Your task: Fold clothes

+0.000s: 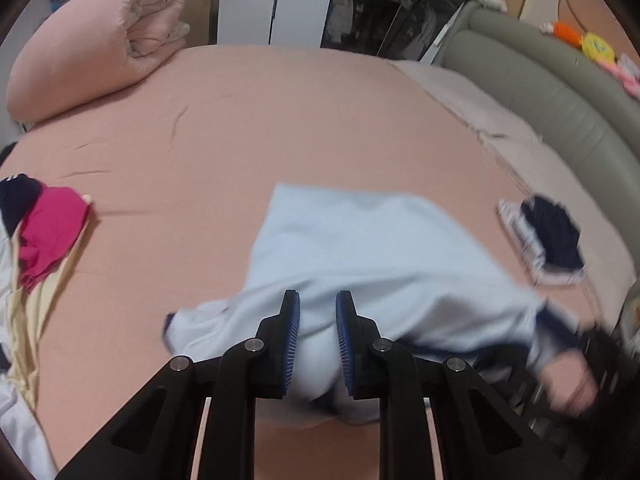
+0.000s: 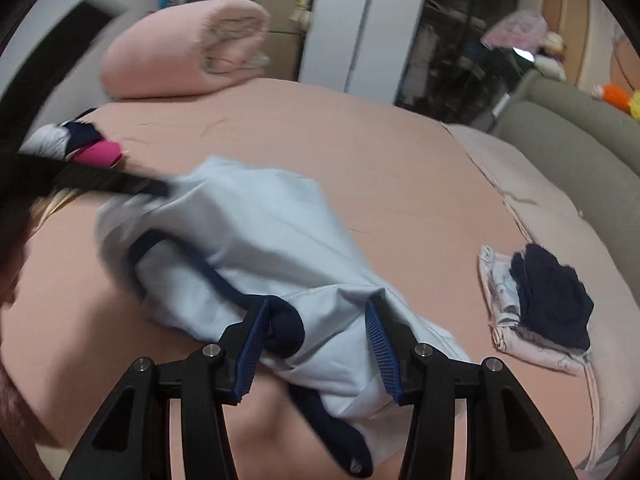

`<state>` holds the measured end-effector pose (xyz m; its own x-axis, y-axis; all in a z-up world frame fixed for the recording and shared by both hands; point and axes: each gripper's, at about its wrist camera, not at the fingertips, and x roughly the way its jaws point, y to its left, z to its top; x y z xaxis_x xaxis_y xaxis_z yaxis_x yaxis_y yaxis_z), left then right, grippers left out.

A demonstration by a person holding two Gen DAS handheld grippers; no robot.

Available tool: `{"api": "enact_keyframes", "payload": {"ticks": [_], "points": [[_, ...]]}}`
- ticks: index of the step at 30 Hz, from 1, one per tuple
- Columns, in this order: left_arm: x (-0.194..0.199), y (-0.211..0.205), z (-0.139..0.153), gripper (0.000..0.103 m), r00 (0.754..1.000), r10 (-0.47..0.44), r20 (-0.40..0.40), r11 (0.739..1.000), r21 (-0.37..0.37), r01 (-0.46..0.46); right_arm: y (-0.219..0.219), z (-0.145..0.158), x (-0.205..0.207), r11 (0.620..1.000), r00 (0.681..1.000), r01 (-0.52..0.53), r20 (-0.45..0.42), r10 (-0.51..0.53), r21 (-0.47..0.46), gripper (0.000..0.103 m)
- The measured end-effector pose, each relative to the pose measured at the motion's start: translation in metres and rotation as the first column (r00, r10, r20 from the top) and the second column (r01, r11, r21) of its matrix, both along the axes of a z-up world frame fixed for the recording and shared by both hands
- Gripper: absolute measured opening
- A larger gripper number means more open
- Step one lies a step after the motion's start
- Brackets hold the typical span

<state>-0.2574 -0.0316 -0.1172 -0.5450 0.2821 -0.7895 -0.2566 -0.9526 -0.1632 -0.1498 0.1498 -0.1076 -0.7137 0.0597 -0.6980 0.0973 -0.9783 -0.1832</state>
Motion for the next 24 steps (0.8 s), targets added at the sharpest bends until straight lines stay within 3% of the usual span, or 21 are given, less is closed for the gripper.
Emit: {"api": "enact_keyframes", "payload": {"ticks": [3, 6, 9, 14, 15, 16, 17, 20, 22, 24], "points": [[0.024, -0.011, -0.007, 0.017, 1.0, -0.003, -0.004, 1.0, -0.001, 0.003, 0.01, -0.003, -0.012, 1.0, 1.0, -0.001, 0.02, 0.001, 0.012, 0.049], [0.049, -0.004, -0.013, 0.017, 0.997, -0.072, -0.018, 0.996, -0.046, 0.071, 0.027, 0.007, -0.01, 0.998, 0.999, 0.039, -0.019, -0.04, -0.051, 0.049], [0.056, 0.003, -0.017, 0.017, 0.994, -0.109, 0.014, 0.993, 0.041, 0.108, 0.034, 0.008, -0.01, 0.995, 0.999, 0.044, -0.017, -0.046, -0.091, 0.048], [0.038, 0.015, -0.032, 0.018, 0.999, -0.039, 0.02, 0.997, -0.069, 0.041, 0.038, 0.002, -0.011, 0.99, 1.0, 0.024, 0.019, -0.022, -0.136, 0.037], [0.037, 0.017, -0.033, 0.028, 0.999, -0.036, 0.021, 0.998, -0.059, 0.038, 0.039, 0.001, -0.012, 0.989, 1.0, 0.02, 0.026, -0.016, -0.145, 0.036], [0.037, 0.019, -0.034, 0.037, 0.999, -0.032, 0.019, 0.998, -0.056, 0.033, 0.042, 0.001, -0.011, 0.983, 0.999, 0.02, 0.042, -0.013, -0.181, 0.029], [0.038, 0.023, -0.035, 0.053, 1.0, -0.023, 0.008, 0.997, -0.073, 0.023, 0.045, 0.001, -0.011, 0.975, 0.998, 0.023, 0.061, -0.01, -0.221, 0.02], [0.041, 0.034, -0.039, 0.057, 0.999, -0.007, -0.033, 0.991, -0.13, 0.003, 0.047, 0.009, -0.008, 0.975, 0.999, 0.019, 0.043, -0.01, -0.223, 0.013], [0.039, 0.038, -0.043, 0.054, 0.999, 0.006, -0.047, 0.989, -0.15, -0.013, 0.049, 0.015, -0.006, 0.974, 1.0, 0.016, 0.03, -0.01, -0.224, 0.01], [0.031, 0.036, -0.045, 0.01, 0.999, 0.04, -0.036, 0.983, -0.175, -0.045, 0.05, 0.021, -0.004, 0.974, 1.0, 0.013, 0.017, -0.01, -0.225, 0.008]]}}
